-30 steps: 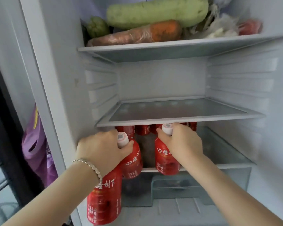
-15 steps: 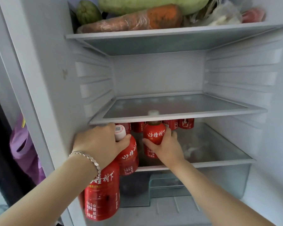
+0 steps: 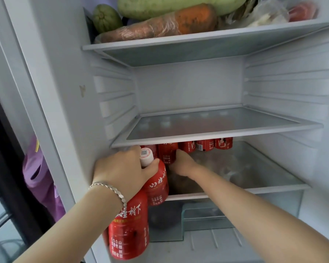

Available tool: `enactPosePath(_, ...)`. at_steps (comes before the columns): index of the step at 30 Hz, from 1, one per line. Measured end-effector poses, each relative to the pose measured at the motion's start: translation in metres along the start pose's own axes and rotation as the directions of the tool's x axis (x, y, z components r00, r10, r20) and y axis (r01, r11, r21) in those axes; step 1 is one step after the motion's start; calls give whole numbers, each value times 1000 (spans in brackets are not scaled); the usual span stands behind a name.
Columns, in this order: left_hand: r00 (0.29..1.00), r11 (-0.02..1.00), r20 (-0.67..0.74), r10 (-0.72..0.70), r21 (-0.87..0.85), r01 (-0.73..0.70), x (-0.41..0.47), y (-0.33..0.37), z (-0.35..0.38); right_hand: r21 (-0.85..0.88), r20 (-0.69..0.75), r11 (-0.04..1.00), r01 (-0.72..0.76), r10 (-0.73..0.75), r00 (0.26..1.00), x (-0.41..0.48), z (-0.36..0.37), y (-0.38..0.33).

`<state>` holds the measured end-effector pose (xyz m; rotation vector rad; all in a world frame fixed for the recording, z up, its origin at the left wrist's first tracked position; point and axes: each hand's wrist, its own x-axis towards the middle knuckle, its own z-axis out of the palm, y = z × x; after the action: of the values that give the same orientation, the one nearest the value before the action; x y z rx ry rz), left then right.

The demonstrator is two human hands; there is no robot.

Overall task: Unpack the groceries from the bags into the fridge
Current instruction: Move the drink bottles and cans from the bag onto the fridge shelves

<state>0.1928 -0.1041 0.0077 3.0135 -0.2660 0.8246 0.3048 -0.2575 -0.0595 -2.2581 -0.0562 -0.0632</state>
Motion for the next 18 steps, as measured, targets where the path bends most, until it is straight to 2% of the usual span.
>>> enactPosePath(2,1000,1000,-5,-4,-8,4,0,0,0,97,76,983,155,-162,984,-26,-10,1)
enactPosePath(5,1000,999,-27,-9,-32,8,-1,2,1,266,228,885,383,-444,866,-82,-15,-12)
enactPosePath(6,999,999,-39,-6,-31,5,-1,3,1,311,227,852,422,-498,837,-95,-12,-16)
enactPosePath(7,999,1000,-54,0,-27,-1,-3,5,0,341,161,828,446,-519,840,-104,-7,-20)
enactPosePath(10,998,999,-54,22,-37,-24,-6,11,-2,264,-109,851,454,-441,891,-111,7,-21)
enactPosePath(14,1000,987,-11,-1,-158,0,-7,8,-6,285,-140,895,343,-315,939,-123,-6,-9)
enactPosePath(16,998,972,-26,-60,-230,52,-7,4,-6,291,-166,907,304,-265,950,-130,-19,0)
enactPosePath(18,994,970,-55,-91,-232,76,-7,3,-3,312,-197,914,260,-206,959,-131,-34,10)
